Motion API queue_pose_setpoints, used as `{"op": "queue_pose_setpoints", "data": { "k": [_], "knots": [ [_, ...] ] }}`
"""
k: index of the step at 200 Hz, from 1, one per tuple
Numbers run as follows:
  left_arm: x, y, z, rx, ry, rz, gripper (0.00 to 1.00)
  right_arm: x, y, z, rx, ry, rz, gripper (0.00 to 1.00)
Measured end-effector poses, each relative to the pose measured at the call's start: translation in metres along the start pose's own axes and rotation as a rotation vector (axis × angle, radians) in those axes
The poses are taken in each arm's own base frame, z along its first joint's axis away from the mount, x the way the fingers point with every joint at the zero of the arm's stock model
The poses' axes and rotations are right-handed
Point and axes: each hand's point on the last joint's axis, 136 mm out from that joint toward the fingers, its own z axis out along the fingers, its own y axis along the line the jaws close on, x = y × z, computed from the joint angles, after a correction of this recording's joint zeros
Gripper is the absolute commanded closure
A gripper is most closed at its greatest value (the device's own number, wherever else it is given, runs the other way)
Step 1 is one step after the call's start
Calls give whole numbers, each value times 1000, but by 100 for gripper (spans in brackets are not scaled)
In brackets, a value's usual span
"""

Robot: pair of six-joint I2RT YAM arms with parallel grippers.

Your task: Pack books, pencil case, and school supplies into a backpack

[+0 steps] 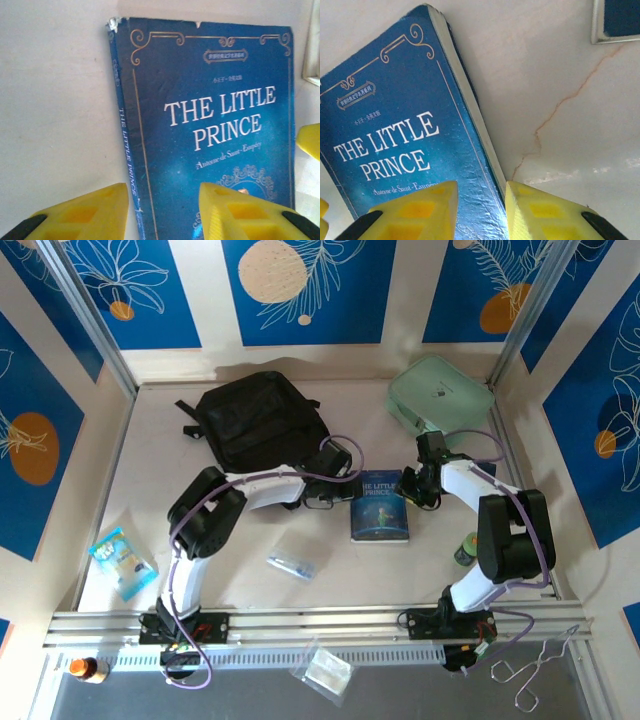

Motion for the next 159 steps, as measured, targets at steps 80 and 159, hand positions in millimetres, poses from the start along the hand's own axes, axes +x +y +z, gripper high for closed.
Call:
{"op": "queue_pose_setpoints", "data": {
  "k": [80,159],
  "knots": [
    [6,2,14,2,39,-9,63,5,-11,13,25,54,12,73],
    [6,-1,16,25,86,-58,59,6,-3,19,-29,105,33,74]
  ]
}}
